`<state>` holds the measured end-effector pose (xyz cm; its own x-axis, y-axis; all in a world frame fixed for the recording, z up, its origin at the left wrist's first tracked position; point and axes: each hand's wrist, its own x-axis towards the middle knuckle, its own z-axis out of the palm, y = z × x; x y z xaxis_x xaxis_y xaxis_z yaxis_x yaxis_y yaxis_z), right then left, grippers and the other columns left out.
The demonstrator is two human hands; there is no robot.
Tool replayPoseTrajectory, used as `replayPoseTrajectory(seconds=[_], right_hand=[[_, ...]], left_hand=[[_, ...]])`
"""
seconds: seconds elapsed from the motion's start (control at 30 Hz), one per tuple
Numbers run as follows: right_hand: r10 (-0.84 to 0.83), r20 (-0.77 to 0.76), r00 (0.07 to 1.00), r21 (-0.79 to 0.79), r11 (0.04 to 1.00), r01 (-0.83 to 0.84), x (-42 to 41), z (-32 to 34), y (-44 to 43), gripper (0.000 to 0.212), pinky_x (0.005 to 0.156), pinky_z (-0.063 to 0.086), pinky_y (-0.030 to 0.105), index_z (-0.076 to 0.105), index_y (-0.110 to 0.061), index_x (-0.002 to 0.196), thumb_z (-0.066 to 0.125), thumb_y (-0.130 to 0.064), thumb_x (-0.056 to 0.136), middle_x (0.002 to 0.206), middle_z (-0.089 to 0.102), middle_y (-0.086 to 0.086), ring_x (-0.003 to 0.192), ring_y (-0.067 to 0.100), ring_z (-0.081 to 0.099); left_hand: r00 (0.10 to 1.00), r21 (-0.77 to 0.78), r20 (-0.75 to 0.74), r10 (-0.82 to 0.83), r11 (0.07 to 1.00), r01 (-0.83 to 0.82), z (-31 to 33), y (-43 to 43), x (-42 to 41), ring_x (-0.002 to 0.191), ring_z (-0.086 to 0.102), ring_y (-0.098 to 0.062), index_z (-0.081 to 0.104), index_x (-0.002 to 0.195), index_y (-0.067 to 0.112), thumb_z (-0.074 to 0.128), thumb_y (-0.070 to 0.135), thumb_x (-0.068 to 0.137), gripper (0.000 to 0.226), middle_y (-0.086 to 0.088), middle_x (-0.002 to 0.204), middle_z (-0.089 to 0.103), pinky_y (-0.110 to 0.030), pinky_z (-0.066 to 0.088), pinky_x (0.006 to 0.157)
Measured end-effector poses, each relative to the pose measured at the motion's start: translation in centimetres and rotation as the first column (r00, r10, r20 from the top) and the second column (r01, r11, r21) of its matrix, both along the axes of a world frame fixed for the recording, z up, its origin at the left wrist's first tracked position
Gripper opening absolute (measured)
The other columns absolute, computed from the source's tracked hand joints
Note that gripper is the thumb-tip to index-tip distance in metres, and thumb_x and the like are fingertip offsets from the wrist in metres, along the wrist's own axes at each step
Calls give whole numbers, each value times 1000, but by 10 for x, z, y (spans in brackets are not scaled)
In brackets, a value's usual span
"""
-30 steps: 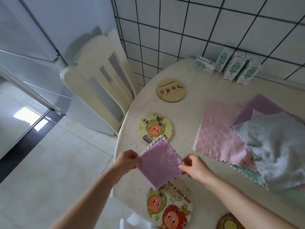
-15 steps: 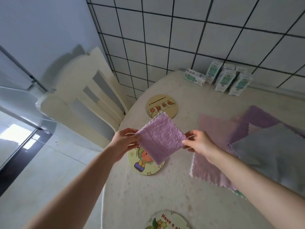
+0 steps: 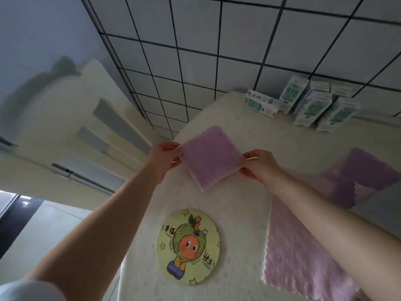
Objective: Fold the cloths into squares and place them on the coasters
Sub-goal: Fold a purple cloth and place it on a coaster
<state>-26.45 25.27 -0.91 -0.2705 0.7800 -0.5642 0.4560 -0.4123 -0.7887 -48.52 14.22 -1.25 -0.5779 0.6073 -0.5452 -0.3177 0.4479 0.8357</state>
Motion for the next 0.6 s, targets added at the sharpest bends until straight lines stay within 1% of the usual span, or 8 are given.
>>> replayPoseTrajectory(seconds=[0.1,0.2,0.3,0.37,0.43,0.53,0.6], right_hand=[[-12,24,1000,-32,999,13,-6,-15,6,12,84,55,49,58,-9,79,68,-3,82,82,66,23,69,30,63],[7,97,995,-16,1000,-6,-8,-31,4,11,81,56,51,61,-13,75,69,-7,78,78,70,20,77,36,70],[19,163,986,19,1000,-23,-10,-39,2,14,77,57,50,62,-18,68,68,-9,77,72,71,19,73,34,71],[18,193,981,45,999,-28,-11,-38,0,16,76,58,48,61,-19,66,67,-12,79,73,71,18,71,32,71],[21,238,971,82,996,-41,-9,-36,-1,17,76,58,46,60,-17,64,65,-14,80,71,72,16,70,30,71],[41,307,951,151,984,-91,1,-30,-5,21,75,57,46,57,-16,57,62,-13,77,68,71,17,70,31,70],[39,315,948,160,983,-94,11,-24,-10,20,75,57,48,54,-18,62,63,-10,78,75,71,20,73,33,69]], left_hand=[[999,-35,-41,-11,999,9,-17,17,-11,82,63,-23,59,102,5,65,1,85,19,-12,98,62,-32,58,74],[989,-110,-139,-45,993,30,-34,23,-18,89,64,-29,61,91,10,69,0,82,15,-16,101,63,-39,57,78],[951,-220,-292,-96,975,31,-49,20,-26,88,67,-33,62,74,21,74,5,74,20,-13,89,68,-46,57,82],[923,-269,-363,-126,963,25,-51,16,-28,86,68,-34,61,69,21,71,4,73,21,-13,84,69,-47,56,82],[904,-293,-404,-141,956,18,-45,13,-26,88,67,-32,61,71,21,68,5,77,18,-12,86,70,-45,56,83],[863,-309,-467,-192,950,44,-33,7,-20,91,65,-29,65,86,19,65,8,82,12,-9,93,69,-41,55,85],[842,-292,-496,-212,954,69,-26,0,-17,91,65,-28,65,91,18,64,9,83,12,-9,95,69,-40,54,85]])
